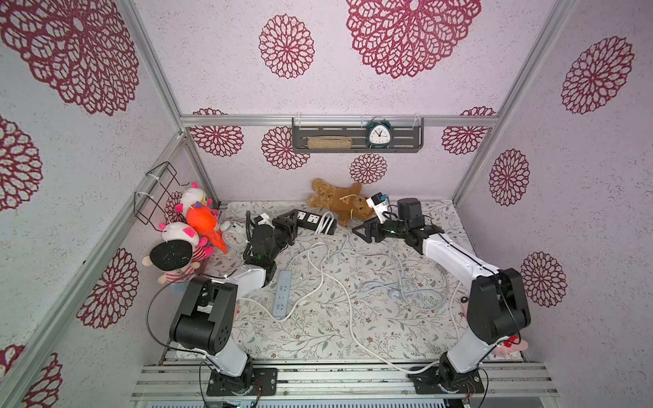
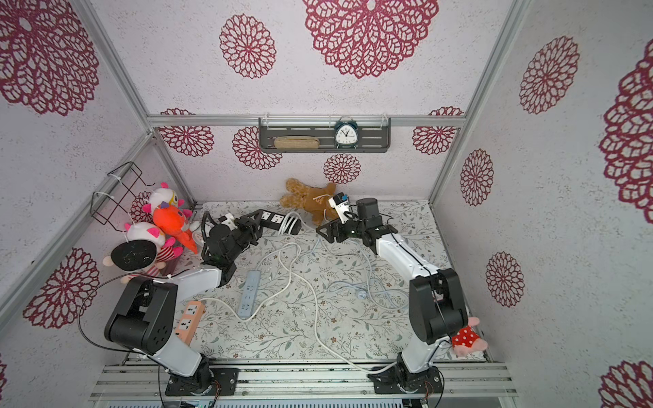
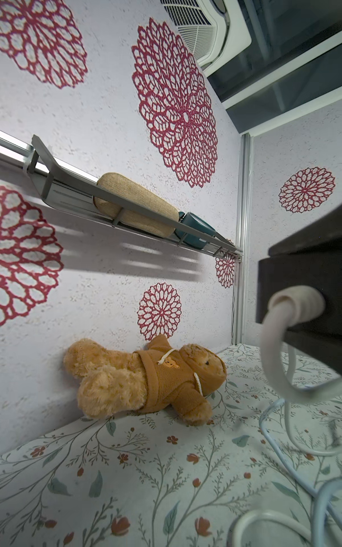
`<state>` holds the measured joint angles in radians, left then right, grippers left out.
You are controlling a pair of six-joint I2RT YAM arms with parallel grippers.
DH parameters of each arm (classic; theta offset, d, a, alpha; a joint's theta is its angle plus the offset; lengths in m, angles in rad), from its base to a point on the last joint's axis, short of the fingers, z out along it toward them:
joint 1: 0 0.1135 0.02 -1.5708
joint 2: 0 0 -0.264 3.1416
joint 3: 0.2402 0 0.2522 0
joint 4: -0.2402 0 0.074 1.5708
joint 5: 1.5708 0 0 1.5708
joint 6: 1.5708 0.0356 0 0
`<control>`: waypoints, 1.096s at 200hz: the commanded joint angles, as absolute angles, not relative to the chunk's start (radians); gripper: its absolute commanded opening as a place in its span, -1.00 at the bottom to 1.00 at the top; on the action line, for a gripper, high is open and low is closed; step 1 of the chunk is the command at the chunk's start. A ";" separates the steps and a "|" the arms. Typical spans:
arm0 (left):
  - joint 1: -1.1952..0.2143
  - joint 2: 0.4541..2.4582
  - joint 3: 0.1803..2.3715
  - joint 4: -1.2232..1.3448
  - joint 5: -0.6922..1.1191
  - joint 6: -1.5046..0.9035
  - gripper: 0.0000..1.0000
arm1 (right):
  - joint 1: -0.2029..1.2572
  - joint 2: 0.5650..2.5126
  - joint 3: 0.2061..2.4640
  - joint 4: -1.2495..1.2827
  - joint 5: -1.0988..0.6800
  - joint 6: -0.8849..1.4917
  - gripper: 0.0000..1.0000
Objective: Unwrap the cord wrapped around the power strip
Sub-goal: Unwrap the power cord from the power strip.
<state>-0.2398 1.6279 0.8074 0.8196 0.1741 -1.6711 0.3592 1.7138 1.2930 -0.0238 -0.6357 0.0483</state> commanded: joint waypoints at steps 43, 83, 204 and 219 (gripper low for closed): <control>-0.259 1.535 0.816 0.803 0.213 -1.686 -1.00 | 0.419 1.902 1.367 0.270 -0.590 0.156 0.57; -0.262 1.526 0.797 0.827 0.238 -1.705 -1.00 | 0.441 2.014 1.442 0.369 -0.542 0.209 0.54; -0.213 1.538 0.747 0.753 0.096 -1.632 -1.00 | 0.392 1.766 1.360 0.281 -0.708 0.097 -1.00; -0.213 1.576 0.764 0.791 0.045 -1.657 -1.00 | 0.389 1.703 1.296 0.261 -0.742 0.059 -1.00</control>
